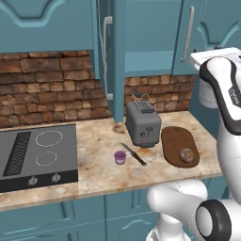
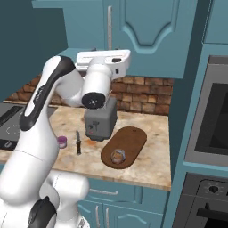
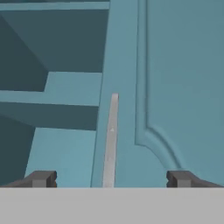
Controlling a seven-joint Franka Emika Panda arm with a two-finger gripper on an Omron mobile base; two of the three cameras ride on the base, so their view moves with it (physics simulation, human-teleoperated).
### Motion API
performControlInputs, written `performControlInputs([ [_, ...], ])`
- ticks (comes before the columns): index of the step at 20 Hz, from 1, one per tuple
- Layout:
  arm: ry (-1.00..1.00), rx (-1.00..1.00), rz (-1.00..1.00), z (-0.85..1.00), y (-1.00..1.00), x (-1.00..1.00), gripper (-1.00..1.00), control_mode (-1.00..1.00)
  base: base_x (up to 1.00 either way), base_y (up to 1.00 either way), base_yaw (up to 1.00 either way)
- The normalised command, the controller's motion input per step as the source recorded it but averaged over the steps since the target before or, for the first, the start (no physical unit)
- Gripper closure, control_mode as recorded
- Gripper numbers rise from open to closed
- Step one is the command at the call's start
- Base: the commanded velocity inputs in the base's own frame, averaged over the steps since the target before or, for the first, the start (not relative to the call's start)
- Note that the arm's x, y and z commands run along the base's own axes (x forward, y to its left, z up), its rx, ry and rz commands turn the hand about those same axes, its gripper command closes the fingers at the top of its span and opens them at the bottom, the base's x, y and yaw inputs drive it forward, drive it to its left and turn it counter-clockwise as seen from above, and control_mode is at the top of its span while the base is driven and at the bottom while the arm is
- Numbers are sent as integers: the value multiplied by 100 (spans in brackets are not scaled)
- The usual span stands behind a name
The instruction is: Pick the bread, place it on the cutting board, pick the jam, place it on the counter, and close the cabinet.
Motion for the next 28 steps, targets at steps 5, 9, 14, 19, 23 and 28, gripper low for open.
performControlInputs([
  [5,1,0,-7,17,3,-38,-100,-100,0,0,0],
  [9,2,-1,-7,15,6,-41,-100,-100,0,0,0],
  [14,2,-2,-7,11,8,-40,-100,-100,0,0,0],
  [19,3,-2,-3,6,5,-36,-100,-100,0,0,0],
  [23,8,0,0,0,6,-44,-100,-100,0,0,0],
  [28,7,0,0,-1,10,-50,-100,-100,0,0,0],
])
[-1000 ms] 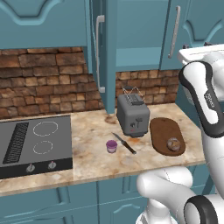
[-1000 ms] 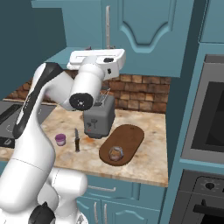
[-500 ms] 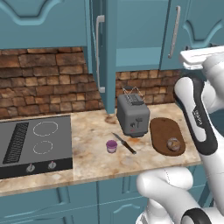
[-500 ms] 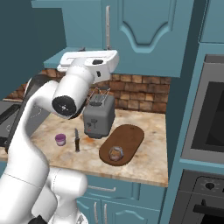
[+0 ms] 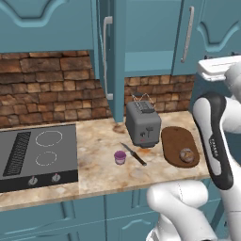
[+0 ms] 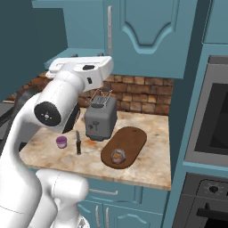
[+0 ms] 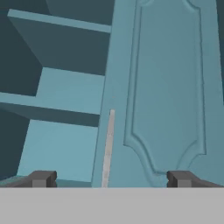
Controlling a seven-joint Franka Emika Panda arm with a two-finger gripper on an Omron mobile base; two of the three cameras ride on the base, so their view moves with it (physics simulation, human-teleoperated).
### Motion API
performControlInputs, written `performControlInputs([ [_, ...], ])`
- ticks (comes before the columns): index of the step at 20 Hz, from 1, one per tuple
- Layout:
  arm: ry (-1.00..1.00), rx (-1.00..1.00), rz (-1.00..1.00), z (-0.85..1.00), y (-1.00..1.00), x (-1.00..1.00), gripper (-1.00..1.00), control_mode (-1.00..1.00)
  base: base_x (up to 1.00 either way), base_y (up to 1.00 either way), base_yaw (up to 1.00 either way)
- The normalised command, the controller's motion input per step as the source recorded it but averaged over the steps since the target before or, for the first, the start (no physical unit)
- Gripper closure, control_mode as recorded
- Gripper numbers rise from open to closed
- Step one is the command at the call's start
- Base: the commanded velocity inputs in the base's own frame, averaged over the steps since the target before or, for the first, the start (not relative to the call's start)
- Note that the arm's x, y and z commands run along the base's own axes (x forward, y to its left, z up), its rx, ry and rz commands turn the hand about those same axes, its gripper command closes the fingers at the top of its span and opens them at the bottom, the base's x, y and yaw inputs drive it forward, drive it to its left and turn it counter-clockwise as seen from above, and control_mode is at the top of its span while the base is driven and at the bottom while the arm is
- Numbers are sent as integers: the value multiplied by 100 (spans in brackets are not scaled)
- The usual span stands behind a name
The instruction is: Pick the bread, place it on the cutting board, pick the jam, place it on the counter, and close the cabinet.
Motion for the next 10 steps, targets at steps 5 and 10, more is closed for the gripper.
performControlInputs([
  [5,7,0,0,0,9,-56,-100,-100,0,0,0],
  [10,8,0,0,0,11,-56,-100,-100,0,0,0],
])
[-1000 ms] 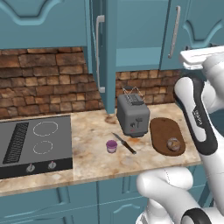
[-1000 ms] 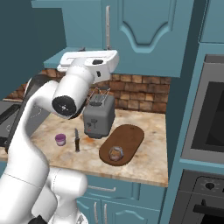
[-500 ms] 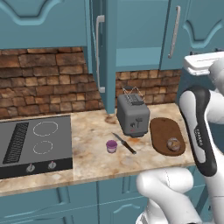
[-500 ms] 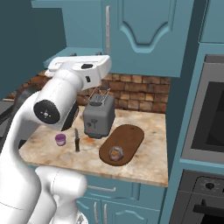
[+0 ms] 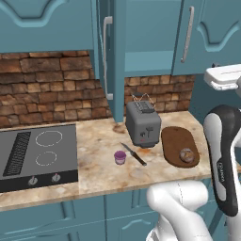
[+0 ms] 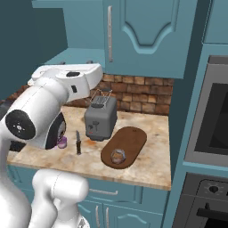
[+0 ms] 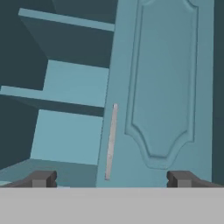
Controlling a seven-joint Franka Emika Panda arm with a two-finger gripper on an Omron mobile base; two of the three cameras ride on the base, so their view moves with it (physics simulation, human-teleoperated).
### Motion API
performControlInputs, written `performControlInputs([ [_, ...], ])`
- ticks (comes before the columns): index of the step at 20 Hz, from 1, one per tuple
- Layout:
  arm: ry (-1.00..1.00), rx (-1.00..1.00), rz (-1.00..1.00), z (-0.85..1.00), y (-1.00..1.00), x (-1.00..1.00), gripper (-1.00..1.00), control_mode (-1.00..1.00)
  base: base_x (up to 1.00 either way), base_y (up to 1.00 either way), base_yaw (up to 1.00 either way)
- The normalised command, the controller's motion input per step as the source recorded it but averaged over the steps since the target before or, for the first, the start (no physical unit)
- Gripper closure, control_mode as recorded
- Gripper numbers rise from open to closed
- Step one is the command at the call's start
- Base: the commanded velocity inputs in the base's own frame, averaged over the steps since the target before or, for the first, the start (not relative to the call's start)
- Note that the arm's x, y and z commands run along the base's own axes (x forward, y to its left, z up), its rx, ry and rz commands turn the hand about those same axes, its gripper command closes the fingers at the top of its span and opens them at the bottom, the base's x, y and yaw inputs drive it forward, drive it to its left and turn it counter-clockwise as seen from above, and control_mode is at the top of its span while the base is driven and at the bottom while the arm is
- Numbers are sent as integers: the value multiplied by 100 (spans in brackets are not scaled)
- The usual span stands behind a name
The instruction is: Pick the bread, place it on the cutting board, pick the jam, place it on the counter, and close the cabinet.
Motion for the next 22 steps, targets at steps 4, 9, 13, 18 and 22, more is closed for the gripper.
performControlInputs([
  [4,9,0,0,-1,20,-54,-100,-100,0,0,0],
  [9,9,0,0,-1,23,-53,-100,-100,0,0,0],
  [13,9,0,0,-1,26,-52,-100,-100,0,0,0],
  [18,4,0,0,-3,23,-42,-100,-100,0,0,0],
  [22,0,0,0,-7,24,-31,-100,-100,0,0,0],
])
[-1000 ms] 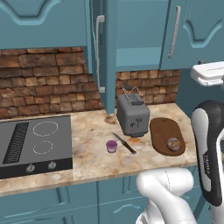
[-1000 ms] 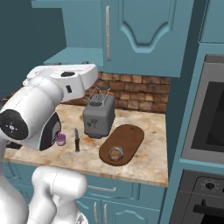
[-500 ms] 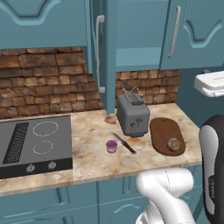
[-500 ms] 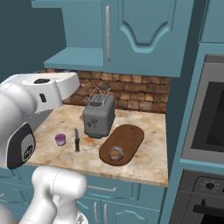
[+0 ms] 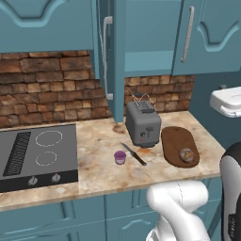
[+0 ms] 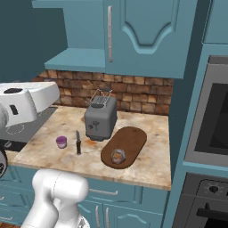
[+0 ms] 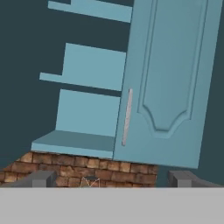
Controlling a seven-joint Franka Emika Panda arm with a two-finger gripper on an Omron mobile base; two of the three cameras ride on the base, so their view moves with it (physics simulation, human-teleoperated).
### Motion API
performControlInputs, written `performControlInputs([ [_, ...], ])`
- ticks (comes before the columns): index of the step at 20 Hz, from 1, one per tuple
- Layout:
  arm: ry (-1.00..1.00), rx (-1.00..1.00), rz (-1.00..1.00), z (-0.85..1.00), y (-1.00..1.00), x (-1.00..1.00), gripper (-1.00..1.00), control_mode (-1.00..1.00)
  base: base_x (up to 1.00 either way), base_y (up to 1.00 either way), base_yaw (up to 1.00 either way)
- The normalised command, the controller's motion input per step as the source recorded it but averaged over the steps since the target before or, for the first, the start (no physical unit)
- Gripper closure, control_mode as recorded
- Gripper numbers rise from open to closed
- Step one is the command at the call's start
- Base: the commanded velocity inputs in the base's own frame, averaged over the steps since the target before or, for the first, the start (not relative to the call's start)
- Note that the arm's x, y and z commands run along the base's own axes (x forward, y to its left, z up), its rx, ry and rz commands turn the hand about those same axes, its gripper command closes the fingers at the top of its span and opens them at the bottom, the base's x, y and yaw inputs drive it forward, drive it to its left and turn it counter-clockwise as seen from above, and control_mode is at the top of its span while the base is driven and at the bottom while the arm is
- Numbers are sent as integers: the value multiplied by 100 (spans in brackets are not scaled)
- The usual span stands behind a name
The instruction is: Pick the bread, place it on the cutting board, pick the jam, place it on the counter, and close the cabinet.
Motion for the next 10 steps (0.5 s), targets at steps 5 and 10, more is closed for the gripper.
performControlInputs([
  [5,0,0,-1,-9,30,-28,-100,-100,0,0,0],
  [10,0,0,0,-7,29,-16,-100,-100,0,0,0],
])
